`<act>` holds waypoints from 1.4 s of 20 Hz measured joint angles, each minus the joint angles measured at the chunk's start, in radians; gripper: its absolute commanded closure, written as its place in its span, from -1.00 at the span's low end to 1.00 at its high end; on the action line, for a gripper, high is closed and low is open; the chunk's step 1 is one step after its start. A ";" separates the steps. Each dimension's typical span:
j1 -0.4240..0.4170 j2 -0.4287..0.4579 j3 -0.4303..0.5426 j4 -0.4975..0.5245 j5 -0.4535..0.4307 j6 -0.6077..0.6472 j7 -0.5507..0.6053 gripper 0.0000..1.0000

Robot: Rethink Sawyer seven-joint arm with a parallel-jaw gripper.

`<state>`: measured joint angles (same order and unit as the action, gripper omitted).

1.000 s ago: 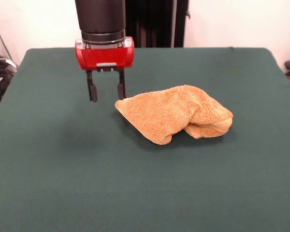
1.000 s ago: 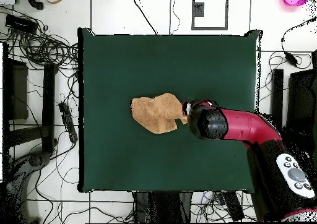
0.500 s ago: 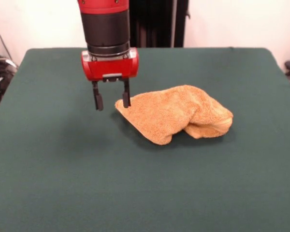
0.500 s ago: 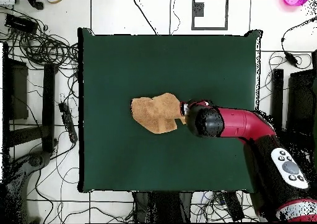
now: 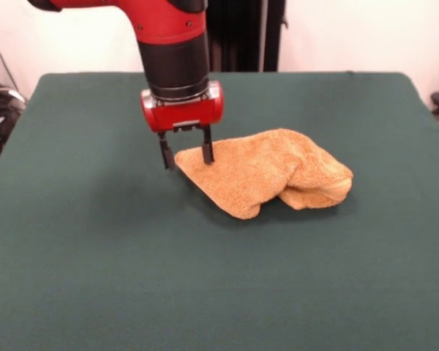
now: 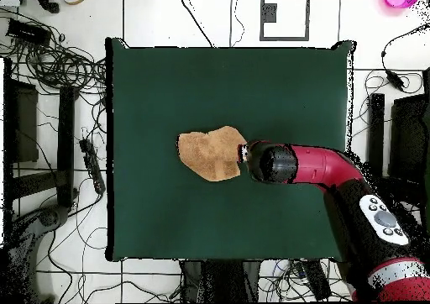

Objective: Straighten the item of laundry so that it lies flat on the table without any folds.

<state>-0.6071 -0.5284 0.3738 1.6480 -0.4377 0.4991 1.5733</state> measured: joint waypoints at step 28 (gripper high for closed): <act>0.071 0.077 -0.008 -0.056 -0.044 0.007 0.000 -1.00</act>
<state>-0.5366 -0.4512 0.3655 1.5922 -0.4814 0.5061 1.5733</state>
